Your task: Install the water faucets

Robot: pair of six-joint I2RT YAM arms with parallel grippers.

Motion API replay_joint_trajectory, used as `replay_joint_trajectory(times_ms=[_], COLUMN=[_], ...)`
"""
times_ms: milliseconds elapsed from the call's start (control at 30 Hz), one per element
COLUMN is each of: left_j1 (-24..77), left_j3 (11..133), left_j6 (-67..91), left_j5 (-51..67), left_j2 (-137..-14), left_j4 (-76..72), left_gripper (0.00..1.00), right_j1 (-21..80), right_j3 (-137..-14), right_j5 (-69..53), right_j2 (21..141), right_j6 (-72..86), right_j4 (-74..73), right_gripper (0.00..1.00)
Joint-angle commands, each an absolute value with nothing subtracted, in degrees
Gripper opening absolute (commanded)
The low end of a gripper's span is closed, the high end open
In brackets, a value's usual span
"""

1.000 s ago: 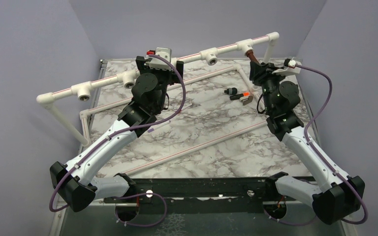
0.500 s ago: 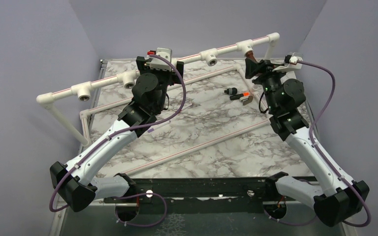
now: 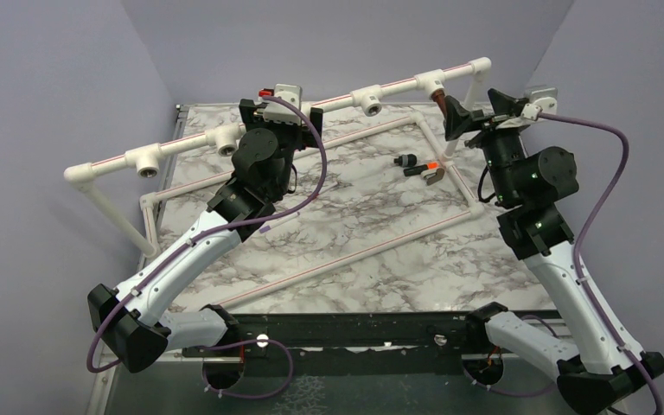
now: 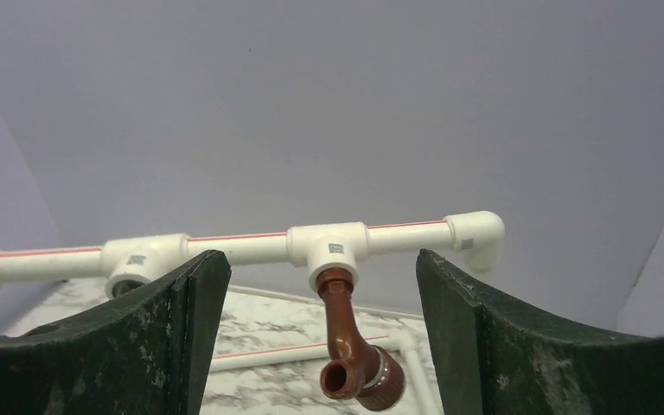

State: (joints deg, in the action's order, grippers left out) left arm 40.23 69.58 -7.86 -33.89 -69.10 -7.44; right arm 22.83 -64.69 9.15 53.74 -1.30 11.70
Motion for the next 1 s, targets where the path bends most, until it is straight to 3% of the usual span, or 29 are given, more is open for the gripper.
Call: replay_joint_trajectory(times_ms=[0,600,967], left_j1=[39.23,39.21,39.22], left_j3=[67.41,67.41,67.28], left_j6=[-8.17,-8.02,-8.01], left_j5=[-36.74,-36.56,-36.55], left_j2=[-70.59,-70.90,-71.19], left_j4=[0.22,0.19,0.25], left_gripper=[0.99,0.99,0.99], right_j1=[22.95,22.94,22.94], right_j3=[-64.89,-63.43,-62.55], right_j5=[6.54,11.47,16.03], right_j2=[53.00,61.32,64.36], right_j6=[-14.55,-19.13,-22.06], right_j4=[5.92,4.61,6.08], right_gripper=[0.84,0.82,0.63])
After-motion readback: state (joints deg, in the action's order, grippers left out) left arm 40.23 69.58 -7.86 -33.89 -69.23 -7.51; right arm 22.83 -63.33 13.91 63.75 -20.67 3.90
